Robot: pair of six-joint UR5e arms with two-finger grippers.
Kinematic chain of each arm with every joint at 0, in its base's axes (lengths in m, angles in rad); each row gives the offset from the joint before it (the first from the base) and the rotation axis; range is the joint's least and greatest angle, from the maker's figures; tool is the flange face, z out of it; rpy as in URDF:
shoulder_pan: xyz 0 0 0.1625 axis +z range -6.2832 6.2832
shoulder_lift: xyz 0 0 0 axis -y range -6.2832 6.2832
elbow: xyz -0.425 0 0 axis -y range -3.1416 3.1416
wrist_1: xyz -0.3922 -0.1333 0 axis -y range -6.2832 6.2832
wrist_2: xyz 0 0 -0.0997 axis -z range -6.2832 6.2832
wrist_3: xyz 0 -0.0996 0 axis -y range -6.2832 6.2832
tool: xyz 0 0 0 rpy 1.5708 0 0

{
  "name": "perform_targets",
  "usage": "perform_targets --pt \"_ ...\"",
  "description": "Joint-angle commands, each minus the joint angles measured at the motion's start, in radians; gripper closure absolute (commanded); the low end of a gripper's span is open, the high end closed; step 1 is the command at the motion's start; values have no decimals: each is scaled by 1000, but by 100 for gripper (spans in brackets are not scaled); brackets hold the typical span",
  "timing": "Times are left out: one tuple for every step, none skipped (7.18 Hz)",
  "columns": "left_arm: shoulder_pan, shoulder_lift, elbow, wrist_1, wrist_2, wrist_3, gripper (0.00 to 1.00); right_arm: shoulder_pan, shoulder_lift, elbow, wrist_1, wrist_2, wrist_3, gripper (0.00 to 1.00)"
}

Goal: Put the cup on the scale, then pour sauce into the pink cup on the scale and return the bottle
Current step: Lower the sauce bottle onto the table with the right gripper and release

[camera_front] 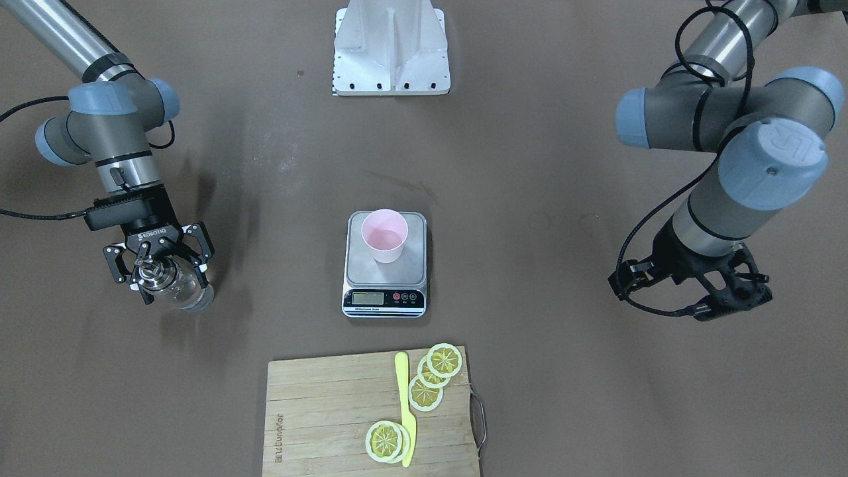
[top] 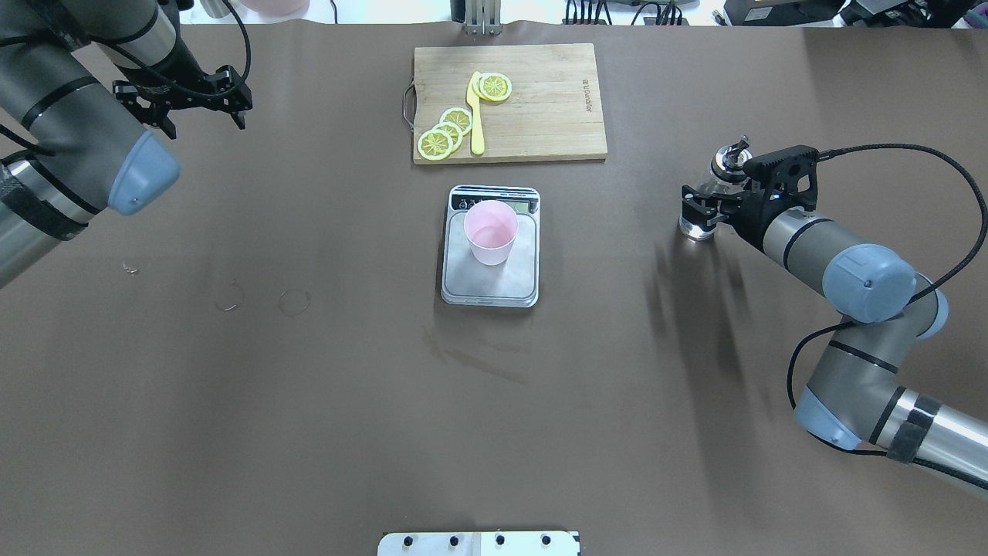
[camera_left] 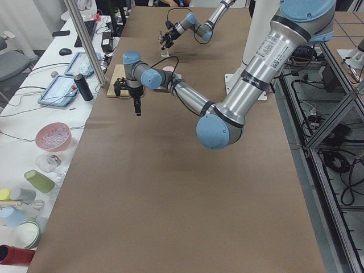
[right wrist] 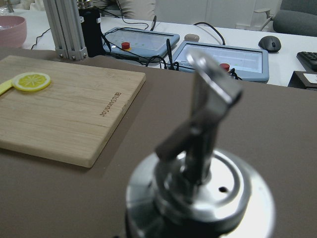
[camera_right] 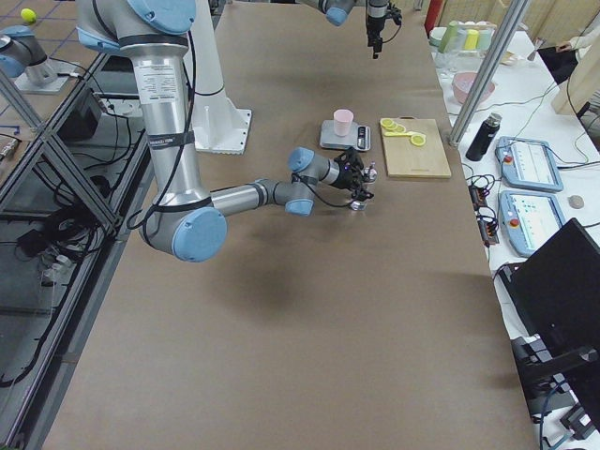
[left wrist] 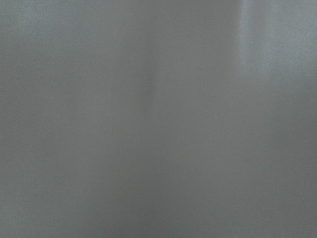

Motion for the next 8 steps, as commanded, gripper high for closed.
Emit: perform_targets --pt "0 0 0 0 0 0 2 1 -15 10 4 2 7 0" --pt "0 0 0 0 0 0 2 1 -37 23 5 -1 12 0" --pt "2 0 1 0 0 -2 2 -2 -98 65 23 4 12 0" --pt "3 0 0 0 0 -3 2 -5 -138 105 36 14 15 0" --pt "3 0 0 0 0 -3 2 -7 -167 144 36 31 21 0" --pt "3 0 0 0 0 -3 2 -10 -193 183 34 40 50 0" --pt "3 0 0 0 -2 -3 2 -16 -198 191 34 42 64 0" --pt "3 3 0 0 0 -3 2 -16 -228 220 34 59 64 0"
